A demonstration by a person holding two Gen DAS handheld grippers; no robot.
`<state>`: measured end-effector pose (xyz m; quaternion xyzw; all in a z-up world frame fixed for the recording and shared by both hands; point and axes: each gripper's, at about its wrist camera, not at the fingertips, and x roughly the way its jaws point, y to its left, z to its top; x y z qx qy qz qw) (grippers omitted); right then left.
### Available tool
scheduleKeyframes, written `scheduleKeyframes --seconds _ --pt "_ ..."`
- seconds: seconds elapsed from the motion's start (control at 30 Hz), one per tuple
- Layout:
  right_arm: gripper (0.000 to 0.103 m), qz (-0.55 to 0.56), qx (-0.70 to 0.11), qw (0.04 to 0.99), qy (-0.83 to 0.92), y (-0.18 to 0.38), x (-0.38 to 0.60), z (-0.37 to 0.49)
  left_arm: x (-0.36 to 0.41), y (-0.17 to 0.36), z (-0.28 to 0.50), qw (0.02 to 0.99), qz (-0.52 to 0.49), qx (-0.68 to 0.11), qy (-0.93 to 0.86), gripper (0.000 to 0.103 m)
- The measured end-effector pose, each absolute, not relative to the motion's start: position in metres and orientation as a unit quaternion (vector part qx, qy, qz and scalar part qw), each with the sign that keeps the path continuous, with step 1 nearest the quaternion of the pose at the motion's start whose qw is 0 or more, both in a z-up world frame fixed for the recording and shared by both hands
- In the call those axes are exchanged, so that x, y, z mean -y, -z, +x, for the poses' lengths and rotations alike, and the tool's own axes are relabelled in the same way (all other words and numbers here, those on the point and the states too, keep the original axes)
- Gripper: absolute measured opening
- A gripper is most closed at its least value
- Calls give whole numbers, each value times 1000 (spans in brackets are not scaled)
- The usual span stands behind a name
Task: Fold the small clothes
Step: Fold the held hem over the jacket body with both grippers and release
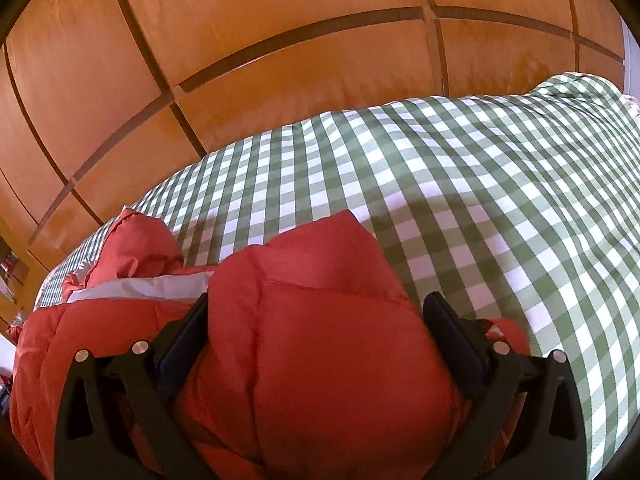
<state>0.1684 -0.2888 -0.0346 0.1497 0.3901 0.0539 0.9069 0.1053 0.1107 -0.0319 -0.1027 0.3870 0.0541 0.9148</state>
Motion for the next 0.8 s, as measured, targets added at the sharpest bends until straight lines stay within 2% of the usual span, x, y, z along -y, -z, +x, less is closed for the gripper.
scheduleKeyframes --seconds 0.17,0.33,0.37,0.4,0.43,0.57,0.67,0.73,0.8 --pt "101 151 -385 909 -53 34 288 166 -96 -12 85 923 -170 -344 -6 99" --pt "101 155 -381 910 -54 35 288 164 -23 -22 100 931 -54 -352 85 99" --pt "101 155 -381 910 -54 34 288 164 -6 -13 109 927 -19 -363 95 96" --pt "101 156 -380 910 -54 34 288 163 5 -4 118 921 6 -376 98 85" --pt "101 158 -379 910 -55 34 288 163 12 6 128 914 26 -392 99 79" --pt "101 165 -379 909 -54 34 289 162 13 29 170 910 55 -401 87 79" --pt "101 165 -378 909 -54 35 289 162 -8 32 188 910 41 -406 72 79" --pt "101 167 -379 909 -54 35 290 162 -33 39 198 911 20 -408 62 81" --pt "101 168 -380 908 -55 36 290 162 -51 49 196 913 10 -404 49 87"
